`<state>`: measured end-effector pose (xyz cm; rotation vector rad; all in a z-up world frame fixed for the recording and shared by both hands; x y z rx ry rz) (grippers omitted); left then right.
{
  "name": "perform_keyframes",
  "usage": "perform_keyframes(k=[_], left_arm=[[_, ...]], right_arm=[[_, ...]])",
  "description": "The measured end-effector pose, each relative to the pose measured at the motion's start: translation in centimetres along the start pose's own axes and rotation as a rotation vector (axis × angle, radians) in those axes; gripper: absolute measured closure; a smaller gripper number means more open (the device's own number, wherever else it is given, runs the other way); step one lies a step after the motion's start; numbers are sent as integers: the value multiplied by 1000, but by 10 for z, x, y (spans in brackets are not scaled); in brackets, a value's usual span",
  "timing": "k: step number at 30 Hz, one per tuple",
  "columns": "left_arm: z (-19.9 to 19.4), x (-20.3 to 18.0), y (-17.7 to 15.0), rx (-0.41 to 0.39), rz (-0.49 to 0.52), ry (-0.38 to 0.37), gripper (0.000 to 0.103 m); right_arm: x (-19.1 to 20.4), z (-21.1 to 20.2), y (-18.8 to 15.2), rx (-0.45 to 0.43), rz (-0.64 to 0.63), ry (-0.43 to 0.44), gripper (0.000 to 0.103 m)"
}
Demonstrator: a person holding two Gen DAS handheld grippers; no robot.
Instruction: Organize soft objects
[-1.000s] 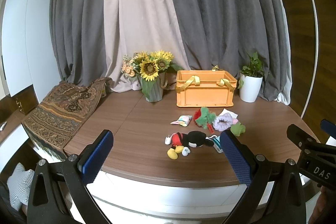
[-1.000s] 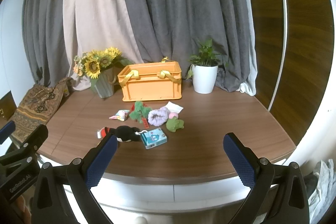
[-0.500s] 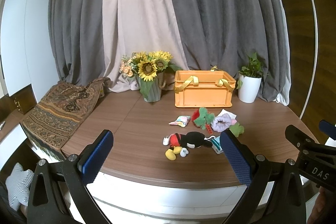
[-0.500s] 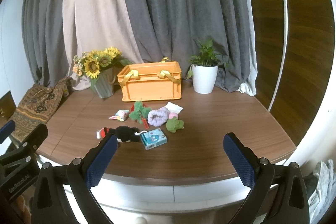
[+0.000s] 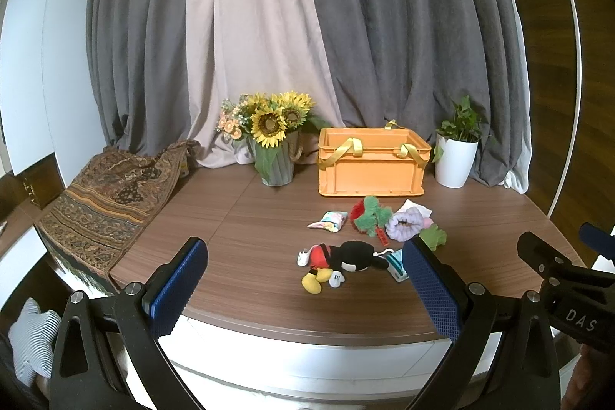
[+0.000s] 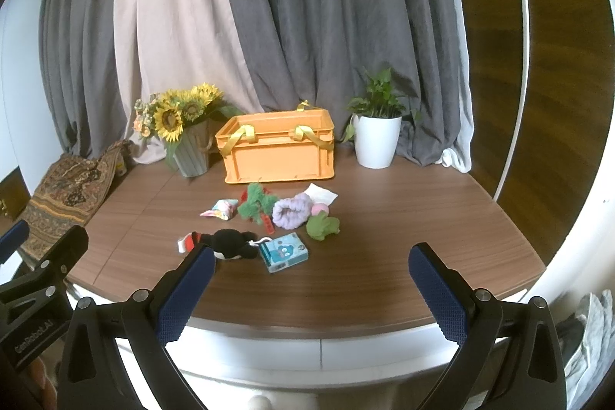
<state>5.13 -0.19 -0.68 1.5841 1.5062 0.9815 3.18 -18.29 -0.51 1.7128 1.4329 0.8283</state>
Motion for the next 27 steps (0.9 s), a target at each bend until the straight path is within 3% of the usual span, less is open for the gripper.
perform_keyframes(k=[27], left_arm=[[7,-3,-9,1,-7,-10,0]], right_arm=[[9,13,-7,14,-1,9,1]])
Point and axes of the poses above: each gripper's, at about its wrist camera, not at the fingertips, and z roughly the way its jaws point, x to its left, y to its top, the point moved 5 cm from there along z, roughly the way its jaws point, and after that the axes turned 1 degree about x, right-handed, at the moved point
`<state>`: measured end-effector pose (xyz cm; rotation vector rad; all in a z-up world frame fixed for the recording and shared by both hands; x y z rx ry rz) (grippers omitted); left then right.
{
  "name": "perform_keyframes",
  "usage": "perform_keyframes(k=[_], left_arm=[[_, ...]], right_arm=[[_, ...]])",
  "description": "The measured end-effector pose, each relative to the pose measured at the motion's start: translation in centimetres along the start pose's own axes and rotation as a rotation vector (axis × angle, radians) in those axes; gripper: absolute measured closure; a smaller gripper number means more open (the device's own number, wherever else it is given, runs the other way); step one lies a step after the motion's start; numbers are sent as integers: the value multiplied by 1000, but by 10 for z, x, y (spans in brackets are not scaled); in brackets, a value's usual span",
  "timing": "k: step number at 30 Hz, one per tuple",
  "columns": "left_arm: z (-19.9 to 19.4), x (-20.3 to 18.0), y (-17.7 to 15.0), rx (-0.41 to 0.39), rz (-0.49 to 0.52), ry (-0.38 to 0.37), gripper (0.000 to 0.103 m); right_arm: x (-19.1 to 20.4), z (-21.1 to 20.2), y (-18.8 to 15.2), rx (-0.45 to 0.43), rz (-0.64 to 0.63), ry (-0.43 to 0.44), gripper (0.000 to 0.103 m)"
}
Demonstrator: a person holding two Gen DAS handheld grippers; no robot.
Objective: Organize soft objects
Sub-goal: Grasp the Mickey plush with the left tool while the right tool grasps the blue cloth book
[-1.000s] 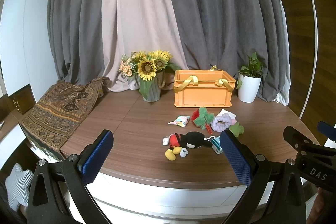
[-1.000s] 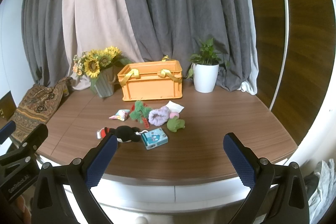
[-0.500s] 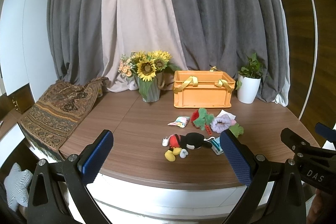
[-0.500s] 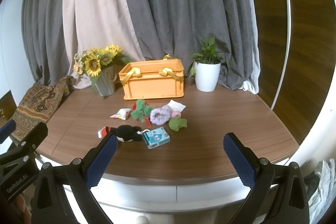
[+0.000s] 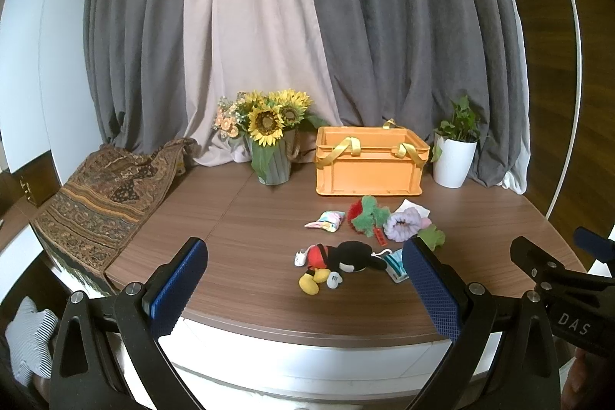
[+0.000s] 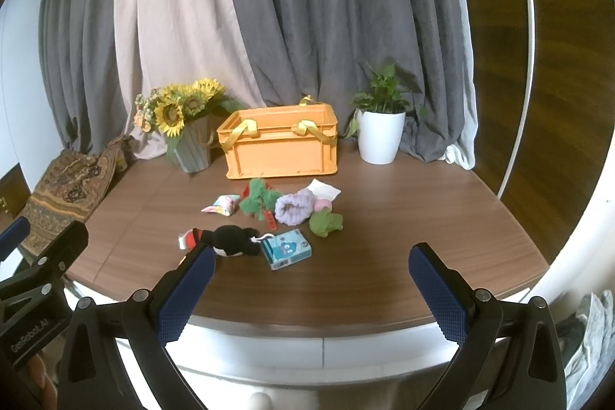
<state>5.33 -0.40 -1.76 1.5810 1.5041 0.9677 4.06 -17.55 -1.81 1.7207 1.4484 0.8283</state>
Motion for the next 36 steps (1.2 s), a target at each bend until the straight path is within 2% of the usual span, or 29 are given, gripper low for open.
perform_keyframes(k=[10,20,27,33,36], left_arm=[[22,9,-5,37,12,-20,0],[75,21,-5,109,69,-46,0],[121,20,-8,164,119,-98,0],[164,15,-13,226,165,-167,0],[180,12,-16,233,190,-204,0]], right_arm=[[9,24,-4,47,6,4,1],[25,71,-7,135,5,5,1],[37,110,-10,195,-2,-17,1],[43,142,-11,237,-1,-41,1],[48,158,-12,266,-1,-36,1]])
Point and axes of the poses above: each gripper's, at about its wrist camera, not at the fingertips, and z roughly the way its jaws point, x to its left, y to its top, the point moved 5 cm from there along z, roughly the way its jaws point, and after that the axes turned 1 degree about x, right-handed, at the moved point
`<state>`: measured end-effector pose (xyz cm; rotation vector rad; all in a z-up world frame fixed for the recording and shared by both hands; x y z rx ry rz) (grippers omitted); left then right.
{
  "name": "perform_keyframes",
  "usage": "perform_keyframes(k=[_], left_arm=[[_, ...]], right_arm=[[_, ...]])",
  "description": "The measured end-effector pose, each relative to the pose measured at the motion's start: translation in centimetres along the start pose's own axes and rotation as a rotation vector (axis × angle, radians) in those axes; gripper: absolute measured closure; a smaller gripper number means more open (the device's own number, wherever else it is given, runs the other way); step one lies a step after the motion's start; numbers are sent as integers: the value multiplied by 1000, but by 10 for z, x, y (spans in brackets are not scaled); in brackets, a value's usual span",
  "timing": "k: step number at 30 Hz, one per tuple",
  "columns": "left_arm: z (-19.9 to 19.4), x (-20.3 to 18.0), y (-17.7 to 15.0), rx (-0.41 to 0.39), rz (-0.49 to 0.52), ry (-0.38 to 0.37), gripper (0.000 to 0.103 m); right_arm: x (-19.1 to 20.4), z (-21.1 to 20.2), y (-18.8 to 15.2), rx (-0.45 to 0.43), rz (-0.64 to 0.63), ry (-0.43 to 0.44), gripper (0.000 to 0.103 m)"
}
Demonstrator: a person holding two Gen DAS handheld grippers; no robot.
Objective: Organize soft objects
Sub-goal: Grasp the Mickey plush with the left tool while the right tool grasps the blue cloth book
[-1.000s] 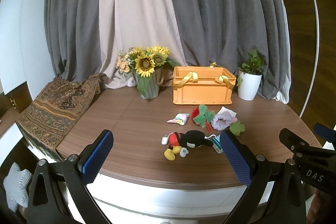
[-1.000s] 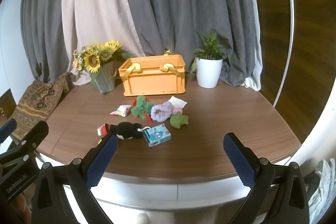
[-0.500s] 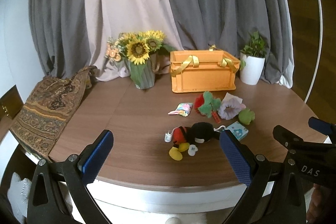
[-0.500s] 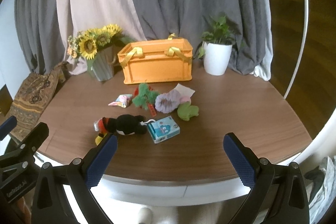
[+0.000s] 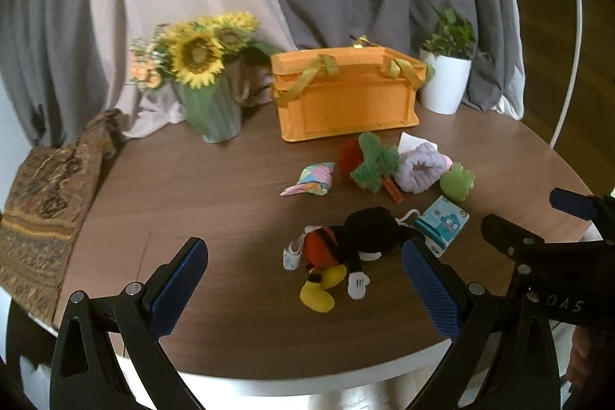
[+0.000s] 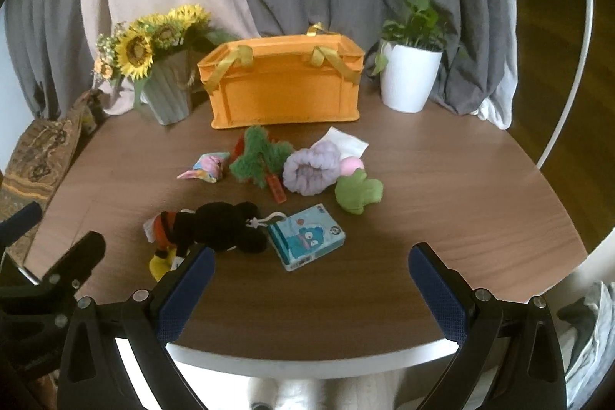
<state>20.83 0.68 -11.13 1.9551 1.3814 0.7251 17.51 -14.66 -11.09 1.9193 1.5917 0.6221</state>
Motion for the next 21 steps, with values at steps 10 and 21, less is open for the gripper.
perform_keyframes(k=[10,21], left_arm=[[53,-10,-11,77,79,-47,0],[91,-22,-19,115,147,21,0]], right_arm=[[8,46,-2,60,-82,-60,1],[7,110,-9,198,-200,28,1]])
Point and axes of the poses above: each gripper's, at about its wrist camera, not at the fingertips, and z roughly the way its jaws point, x to its left, y to its top, the point moved 5 cm from there along z, roughly the way its jaws point, and after that the axes turned 1 degree about x, right-handed, at the moved point
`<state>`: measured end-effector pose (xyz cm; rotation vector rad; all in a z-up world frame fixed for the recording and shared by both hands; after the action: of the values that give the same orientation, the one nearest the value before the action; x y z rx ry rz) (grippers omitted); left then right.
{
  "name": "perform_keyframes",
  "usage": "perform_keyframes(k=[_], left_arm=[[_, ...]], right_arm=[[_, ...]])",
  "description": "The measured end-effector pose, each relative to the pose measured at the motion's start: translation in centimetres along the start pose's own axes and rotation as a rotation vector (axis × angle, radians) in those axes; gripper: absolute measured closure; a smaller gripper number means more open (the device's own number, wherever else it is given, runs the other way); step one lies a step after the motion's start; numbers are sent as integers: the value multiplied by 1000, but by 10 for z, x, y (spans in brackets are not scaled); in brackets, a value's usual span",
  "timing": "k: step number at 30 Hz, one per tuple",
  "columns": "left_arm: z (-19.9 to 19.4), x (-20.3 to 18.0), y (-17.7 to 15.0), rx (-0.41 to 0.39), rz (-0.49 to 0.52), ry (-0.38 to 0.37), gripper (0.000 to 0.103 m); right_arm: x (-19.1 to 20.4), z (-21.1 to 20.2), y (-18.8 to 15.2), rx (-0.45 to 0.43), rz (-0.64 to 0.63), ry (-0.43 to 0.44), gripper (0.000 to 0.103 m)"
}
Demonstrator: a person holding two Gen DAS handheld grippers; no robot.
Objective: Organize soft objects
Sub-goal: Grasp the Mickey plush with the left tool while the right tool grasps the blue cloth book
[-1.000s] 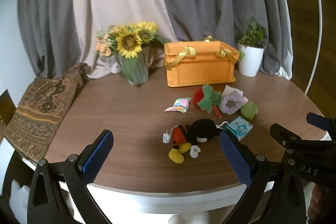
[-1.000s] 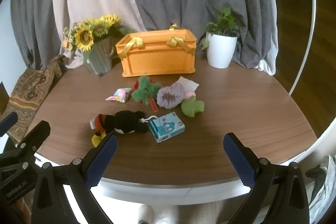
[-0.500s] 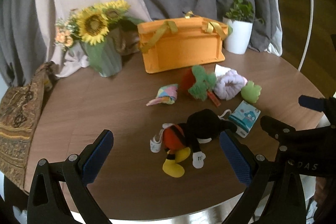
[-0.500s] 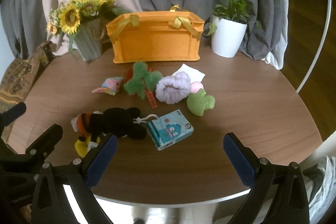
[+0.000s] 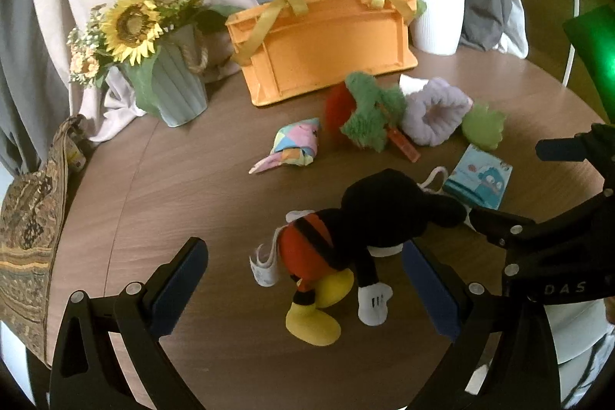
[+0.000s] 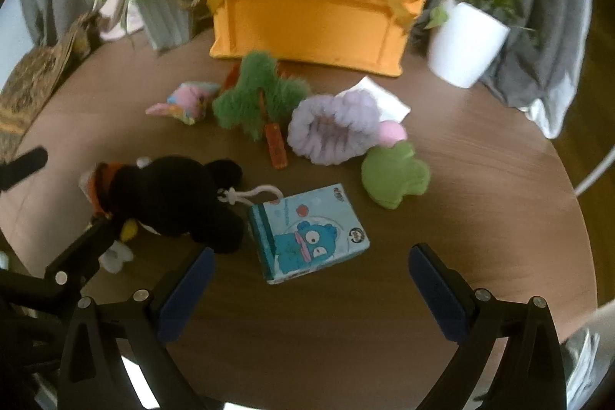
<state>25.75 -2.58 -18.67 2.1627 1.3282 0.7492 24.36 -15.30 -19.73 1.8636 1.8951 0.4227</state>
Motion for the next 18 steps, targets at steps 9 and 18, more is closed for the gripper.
perform_keyframes(k=[9,18], left_arm=[[25,-3,-9,72,32,-6,0],[36,-9,-7,83,58,-52,12]], right_arm=[[7,26,-1,49,-56,39,1],[8,41,-4,76,-70,61,1]])
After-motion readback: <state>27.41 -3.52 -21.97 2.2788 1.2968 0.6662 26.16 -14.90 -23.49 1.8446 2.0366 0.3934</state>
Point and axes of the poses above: each gripper's, at about its wrist camera, not at the fingertips, and z roughly the way its jaws point, x to its left, y to its top, the point moved 5 cm from there along z, roughly the way its jaws point, and after that the axes turned 1 degree about x, right-handed, at the moved point
